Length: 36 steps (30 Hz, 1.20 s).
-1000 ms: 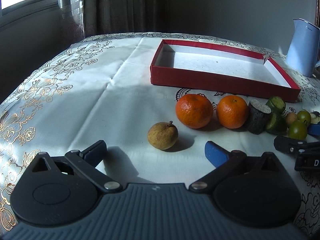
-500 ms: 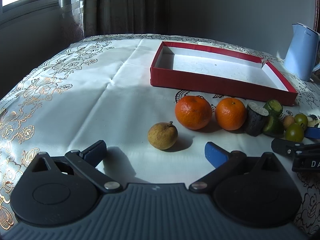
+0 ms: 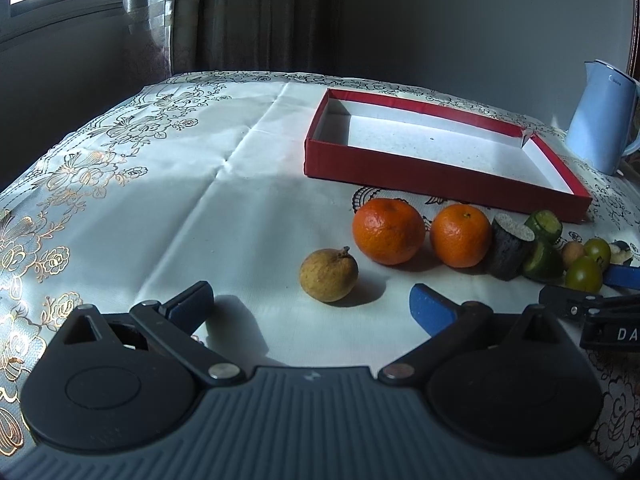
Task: Organize fruits
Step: 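Move the left tool toward the small brown pear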
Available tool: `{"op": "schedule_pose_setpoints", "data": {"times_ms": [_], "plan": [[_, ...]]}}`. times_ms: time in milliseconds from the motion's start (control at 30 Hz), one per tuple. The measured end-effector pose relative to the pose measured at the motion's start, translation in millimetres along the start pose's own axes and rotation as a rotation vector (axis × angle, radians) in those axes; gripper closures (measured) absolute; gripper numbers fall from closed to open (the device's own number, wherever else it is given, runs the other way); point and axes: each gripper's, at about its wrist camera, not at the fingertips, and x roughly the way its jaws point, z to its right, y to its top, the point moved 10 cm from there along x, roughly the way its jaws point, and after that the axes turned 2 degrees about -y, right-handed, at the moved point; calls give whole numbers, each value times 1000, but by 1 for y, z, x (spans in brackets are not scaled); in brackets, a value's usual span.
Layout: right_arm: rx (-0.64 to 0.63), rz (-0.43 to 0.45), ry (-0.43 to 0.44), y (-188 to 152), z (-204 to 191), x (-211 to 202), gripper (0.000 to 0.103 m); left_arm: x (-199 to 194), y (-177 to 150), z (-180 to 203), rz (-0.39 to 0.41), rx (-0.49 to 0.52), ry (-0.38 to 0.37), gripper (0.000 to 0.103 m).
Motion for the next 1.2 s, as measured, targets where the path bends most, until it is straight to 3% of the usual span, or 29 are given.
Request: {"op": "schedule_pose_setpoints", "data": {"times_ms": [533,1200], "plan": [[0,0,1,0,0,0,0,0,-2,-1,-11,30,49,0],[1,1,1,0,0,0,0,0,0,-4,-19,34,54,0]]}}
